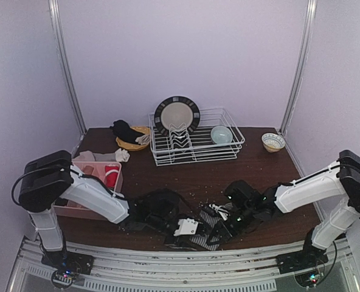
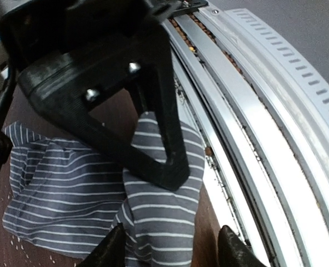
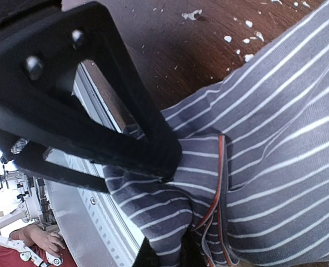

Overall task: Roll the underwear
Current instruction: Roll the underwear at the center of the board.

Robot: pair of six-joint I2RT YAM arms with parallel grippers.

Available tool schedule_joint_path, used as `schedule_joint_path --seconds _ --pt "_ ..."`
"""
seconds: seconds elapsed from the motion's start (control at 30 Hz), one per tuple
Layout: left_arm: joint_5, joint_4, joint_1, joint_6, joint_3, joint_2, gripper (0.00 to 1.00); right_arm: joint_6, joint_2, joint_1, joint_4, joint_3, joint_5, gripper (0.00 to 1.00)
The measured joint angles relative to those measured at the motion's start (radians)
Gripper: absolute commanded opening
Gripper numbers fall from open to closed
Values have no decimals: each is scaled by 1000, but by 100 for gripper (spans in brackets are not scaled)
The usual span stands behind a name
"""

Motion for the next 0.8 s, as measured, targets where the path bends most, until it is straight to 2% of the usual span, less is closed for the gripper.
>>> schedule_joint_path --seconds 0.2,0.23,0.3,0.37,0.43,0.63,0.8 --pt "-6 -44 3 19 40 29 0 5 6 0 11 -3 -12 0" --pt "-6 -45 4 17 41 29 0 8 6 0 14 -5 -13 2" --pt "-4 -47 4 11 41 29 0 21 5 -3 22 -11 -16 20" --pt "0 -45 5 1 40 29 0 40 -6 -3 30 -20 -12 34" --pt "15 -45 5 -16 41 29 0 47 -43 6 35 -39 16 40" --pt "106 -105 6 -107 55 29 0 55 -267 76 -10 -102 224 45" --pt "195 -212 23 -212 99 32 0 43 -425 176 -45 -118 462 41"
